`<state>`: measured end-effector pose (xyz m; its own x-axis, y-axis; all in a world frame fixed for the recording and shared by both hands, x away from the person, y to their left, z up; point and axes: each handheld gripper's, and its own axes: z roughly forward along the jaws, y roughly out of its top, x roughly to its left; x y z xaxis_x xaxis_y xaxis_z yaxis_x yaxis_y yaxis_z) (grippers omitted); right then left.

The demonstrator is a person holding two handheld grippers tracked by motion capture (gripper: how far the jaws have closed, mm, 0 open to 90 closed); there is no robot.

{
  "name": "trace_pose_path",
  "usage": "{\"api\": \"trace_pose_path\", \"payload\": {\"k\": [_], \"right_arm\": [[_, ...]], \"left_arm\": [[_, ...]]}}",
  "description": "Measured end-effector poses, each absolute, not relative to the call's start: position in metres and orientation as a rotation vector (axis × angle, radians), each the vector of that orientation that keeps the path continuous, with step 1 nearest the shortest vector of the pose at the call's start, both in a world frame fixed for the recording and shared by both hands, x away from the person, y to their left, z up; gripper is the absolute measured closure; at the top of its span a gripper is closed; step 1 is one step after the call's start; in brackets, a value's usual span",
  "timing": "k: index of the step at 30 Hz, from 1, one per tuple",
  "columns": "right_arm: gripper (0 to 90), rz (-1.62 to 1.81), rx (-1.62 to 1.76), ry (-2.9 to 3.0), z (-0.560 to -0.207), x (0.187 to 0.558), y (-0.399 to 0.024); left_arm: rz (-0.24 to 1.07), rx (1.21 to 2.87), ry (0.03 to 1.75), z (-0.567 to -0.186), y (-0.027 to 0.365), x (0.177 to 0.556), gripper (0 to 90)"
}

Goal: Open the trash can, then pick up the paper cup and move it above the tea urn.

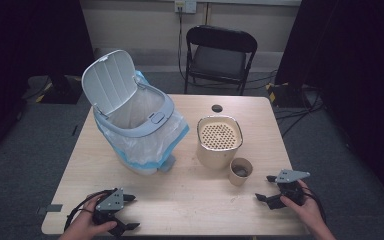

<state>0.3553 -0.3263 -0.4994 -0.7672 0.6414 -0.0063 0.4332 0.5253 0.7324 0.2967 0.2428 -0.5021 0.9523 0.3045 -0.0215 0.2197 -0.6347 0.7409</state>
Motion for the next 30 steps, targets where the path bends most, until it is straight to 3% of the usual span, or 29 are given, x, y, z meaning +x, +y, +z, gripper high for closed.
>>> {"api": "trace_pose_path", "payload": {"k": [30], "right_arm": [[14.6,1.161,0.812,2.557,-0.481,0.374,-0.311]], "left_arm": [[0.132,2.287,0.360,-0.502,0.243,0.297,10.8]]}}
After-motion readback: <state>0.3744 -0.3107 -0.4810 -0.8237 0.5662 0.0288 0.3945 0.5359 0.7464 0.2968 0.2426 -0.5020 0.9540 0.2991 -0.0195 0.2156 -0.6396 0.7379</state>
